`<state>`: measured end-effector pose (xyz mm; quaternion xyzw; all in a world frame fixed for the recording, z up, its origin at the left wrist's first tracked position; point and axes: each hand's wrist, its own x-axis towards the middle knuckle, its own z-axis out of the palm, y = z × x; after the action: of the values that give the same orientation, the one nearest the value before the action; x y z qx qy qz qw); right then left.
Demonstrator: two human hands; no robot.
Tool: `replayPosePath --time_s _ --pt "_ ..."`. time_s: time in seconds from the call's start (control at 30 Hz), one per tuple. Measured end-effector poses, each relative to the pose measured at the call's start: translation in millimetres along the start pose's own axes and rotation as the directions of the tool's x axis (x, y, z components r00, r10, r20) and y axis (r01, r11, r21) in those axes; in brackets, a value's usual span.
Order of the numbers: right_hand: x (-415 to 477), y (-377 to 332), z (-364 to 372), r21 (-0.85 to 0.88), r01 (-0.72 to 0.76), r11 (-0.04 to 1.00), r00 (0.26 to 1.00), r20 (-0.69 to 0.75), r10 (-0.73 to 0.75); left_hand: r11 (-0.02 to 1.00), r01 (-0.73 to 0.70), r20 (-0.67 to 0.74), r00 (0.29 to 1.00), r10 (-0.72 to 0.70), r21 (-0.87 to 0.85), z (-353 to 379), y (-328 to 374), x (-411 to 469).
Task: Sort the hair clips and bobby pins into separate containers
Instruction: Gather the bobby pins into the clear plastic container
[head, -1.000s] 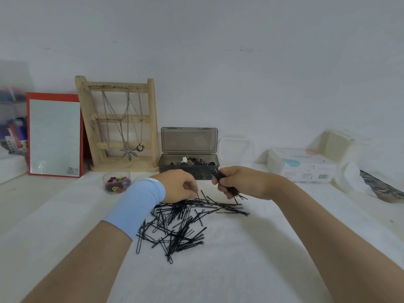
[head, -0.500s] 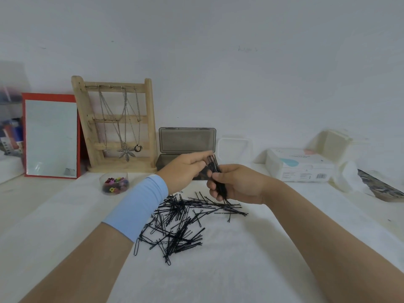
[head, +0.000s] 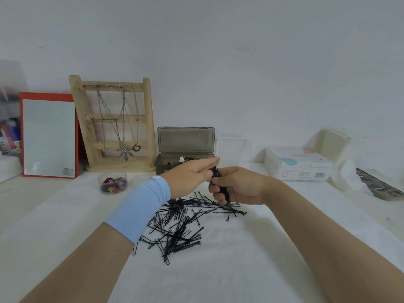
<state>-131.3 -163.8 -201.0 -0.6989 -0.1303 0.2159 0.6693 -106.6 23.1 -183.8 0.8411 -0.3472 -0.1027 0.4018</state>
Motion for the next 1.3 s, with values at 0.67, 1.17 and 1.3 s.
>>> replayPosePath --time_s 0.67,1.17,1.3 --pt "0 -6 -2 -0.026 0.062 0.998 0.998 -0.005 -0.062 0.991 -0.015 -0.104 0.995 0.001 -0.130 3 2 8" --pt "15 -14 -1 0.015 0.459 0.888 0.802 -0.438 -0.407 -0.114 0.211 0.229 0.957 -0.178 -0.971 10 18 10" --pt "18 -8 -1 -0.130 0.373 0.919 0.822 -0.413 -0.392 -0.208 0.183 0.218 0.963 -0.160 -0.961 10 16 11"
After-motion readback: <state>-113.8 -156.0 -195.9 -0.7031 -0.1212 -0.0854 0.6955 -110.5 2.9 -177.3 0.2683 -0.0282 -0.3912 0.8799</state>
